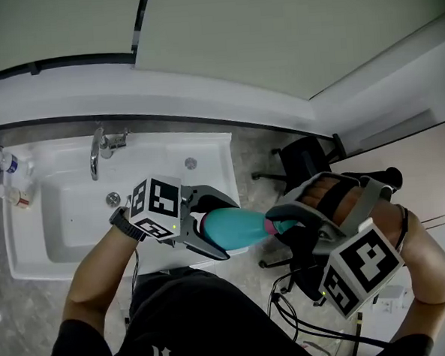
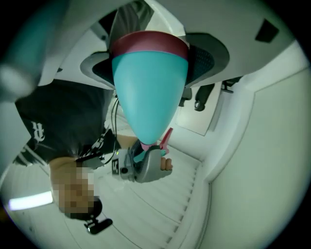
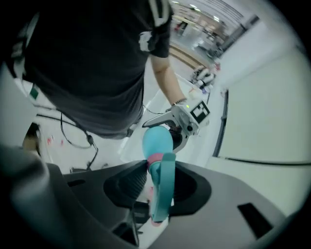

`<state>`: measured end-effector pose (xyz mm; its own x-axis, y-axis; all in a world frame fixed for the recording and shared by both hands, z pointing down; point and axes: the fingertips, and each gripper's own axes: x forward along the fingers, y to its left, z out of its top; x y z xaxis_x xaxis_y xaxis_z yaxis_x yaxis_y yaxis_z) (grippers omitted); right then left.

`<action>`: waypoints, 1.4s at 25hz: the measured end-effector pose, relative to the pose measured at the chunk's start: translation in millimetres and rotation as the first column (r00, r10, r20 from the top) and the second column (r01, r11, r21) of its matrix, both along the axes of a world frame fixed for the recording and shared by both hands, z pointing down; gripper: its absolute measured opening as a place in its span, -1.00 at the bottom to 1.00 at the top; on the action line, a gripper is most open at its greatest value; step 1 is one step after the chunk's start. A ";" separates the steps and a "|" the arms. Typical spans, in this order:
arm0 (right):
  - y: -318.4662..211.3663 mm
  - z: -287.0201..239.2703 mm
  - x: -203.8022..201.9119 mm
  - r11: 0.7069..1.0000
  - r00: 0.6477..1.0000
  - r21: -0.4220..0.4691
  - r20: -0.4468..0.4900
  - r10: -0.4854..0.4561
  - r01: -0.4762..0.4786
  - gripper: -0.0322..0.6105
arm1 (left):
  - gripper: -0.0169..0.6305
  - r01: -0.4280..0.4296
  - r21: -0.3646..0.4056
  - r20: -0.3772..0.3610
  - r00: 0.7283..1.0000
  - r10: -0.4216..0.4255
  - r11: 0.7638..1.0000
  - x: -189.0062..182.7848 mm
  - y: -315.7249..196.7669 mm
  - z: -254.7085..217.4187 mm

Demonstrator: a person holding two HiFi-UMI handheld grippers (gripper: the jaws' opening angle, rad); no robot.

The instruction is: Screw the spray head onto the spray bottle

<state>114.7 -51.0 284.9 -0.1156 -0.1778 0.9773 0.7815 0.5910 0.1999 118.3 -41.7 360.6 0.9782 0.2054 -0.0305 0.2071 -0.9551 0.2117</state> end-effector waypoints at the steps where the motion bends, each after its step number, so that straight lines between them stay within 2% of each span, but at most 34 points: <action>1: -3.5 0.1 0.1 0.996 0.997 -0.039 -0.009 0.078 -0.078 -0.47 | 0.35 0.052 0.030 0.025 0.998 -0.053 0.998 0.4 -5.3 0.8; 3: -10.8 -1.6 -3.8 0.981 0.985 -0.085 -0.011 0.175 -0.175 -0.47 | 0.35 0.125 0.049 0.038 0.991 -0.127 0.991 -1.6 -13.4 0.6; 5: -13.9 -4.0 -10.0 0.979 0.983 -0.095 0.014 0.184 -0.182 -0.47 | 0.35 0.138 0.016 0.013 0.990 -0.139 0.990 -5.9 -15.4 -1.4; 7: -11.5 -5.8 -14.5 0.996 0.995 -0.052 0.055 0.082 -0.079 -0.47 | 0.35 0.105 -0.027 -0.012 0.994 -0.105 0.994 -9.3 -11.9 -3.0; 9: -8.5 -7.7 -15.5 0.999 0.997 0.019 0.074 -0.032 0.030 -0.47 | 0.35 0.069 -0.047 -0.019 0.997 -0.070 0.997 -10.7 -9.1 -4.2; 12: -9.4 -9.7 -15.1 0.995 0.994 0.075 0.075 -0.074 0.068 -0.47 | 0.35 0.044 -0.060 -0.024 0.999 -0.045 0.997 -11.7 -8.9 -6.5; 14: -10.0 -9.1 -14.1 0.998 0.997 0.057 0.066 -0.030 0.027 -0.47 | 0.35 0.050 -0.059 -0.020 0.998 -0.051 0.997 -12.1 -9.1 -6.1; 18: -2.5 -15.4 -10.9 0.996 0.997 -0.063 0.031 0.068 -0.066 -0.47 | 0.35 0.058 -0.015 0.002 0.998 -0.058 0.998 -12.2 -7.9 -2.2; 22: -3.0 -13.5 -14.4 0.967 0.981 -0.170 0.008 0.194 -0.190 -0.46 | 0.35 0.065 0.036 0.024 0.998 -0.066 0.997 -12.0 -8.1 -2.5; 24: -2.8 -12.0 -16.2 0.956 0.976 -0.201 -0.002 0.219 -0.215 -0.46 | 0.35 0.068 0.043 0.023 0.997 -0.069 0.997 -12.3 -8.7 -4.1; 27: 0.6 -19.9 -22.4 0.978 0.991 -0.176 0.046 0.127 -0.117 -0.48 | 0.35 0.035 0.008 -0.042 0.999 -0.035 0.999 -16.9 -5.9 -12.7; 29: 2.9 -25.5 -26.3 0.993 0.996 -0.114 0.089 0.021 -0.011 -0.48 | 0.35 -0.001 -0.016 -0.101 0.995 -0.001 1.000 -20.6 -3.1 -19.5; 31: 4.4 -26.5 -26.6 0.996 0.991 -0.029 0.103 -0.080 0.083 -0.48 | 0.35 -0.025 -0.029 -0.138 0.990 0.021 0.999 -22.9 -1.4 -22.2; 33: 2.3 -22.5 -24.2 0.984 0.982 0.070 0.076 -0.171 0.166 -0.48 | 0.35 -0.011 -0.021 -0.128 0.992 0.008 1.000 -22.3 -3.0 -19.6; 35: -1.7 -13.6 -19.3 0.967 0.975 0.138 0.018 -0.219 0.215 -0.48 | 0.34 0.026 0.004 -0.038 0.999 -0.025 1.000 -17.3 -5.3 -9.6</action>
